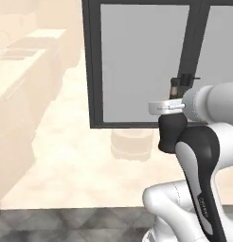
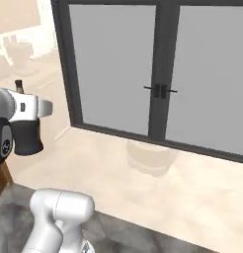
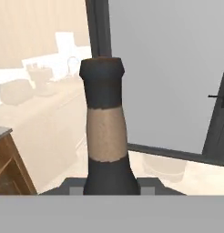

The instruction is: There is a bowl on the dining counter. Grab a lemon wedge from the fridge and place it in the bowl. Then get the liquor bottle and glass cup from the cabinet and place them next to the bowl.

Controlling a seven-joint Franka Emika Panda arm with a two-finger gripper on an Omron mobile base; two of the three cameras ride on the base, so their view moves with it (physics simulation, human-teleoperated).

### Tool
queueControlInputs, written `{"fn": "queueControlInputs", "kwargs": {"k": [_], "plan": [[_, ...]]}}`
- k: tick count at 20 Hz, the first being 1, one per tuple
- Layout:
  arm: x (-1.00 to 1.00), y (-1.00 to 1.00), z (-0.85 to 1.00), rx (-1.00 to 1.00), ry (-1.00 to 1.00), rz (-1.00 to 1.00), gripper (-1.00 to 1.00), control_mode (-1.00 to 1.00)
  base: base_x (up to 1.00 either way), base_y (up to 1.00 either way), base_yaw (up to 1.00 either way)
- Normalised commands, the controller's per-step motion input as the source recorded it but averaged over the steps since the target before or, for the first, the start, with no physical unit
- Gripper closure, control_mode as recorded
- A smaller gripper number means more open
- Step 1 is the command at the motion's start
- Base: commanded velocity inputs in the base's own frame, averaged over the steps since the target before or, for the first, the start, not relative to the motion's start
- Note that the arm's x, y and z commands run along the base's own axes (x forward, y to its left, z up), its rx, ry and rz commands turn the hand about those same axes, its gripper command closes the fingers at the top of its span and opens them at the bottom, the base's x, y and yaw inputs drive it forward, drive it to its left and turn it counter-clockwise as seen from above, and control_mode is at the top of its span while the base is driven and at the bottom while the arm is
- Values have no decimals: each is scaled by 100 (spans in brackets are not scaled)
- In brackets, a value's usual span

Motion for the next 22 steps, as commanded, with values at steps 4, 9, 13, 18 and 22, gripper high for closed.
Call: {"fn": "queueControlInputs", "kwargs": {"k": [4, 9, 13, 18, 22], "plan": [[0, 0, 0, 0, 0, 0, 100, 100, -19, -58, -75], [0, 0, 0, 0, 0, 0, 100, 100, 0, -63, -78], [0, 0, 0, 0, 0, 0, 100, 100, 0, -66, -80], [0, 0, 0, 0, 0, 0, 100, 100, 0, -60, -80], [0, 0, 0, 0, 0, 0, 100, 100, 5, -46, -78]]}}
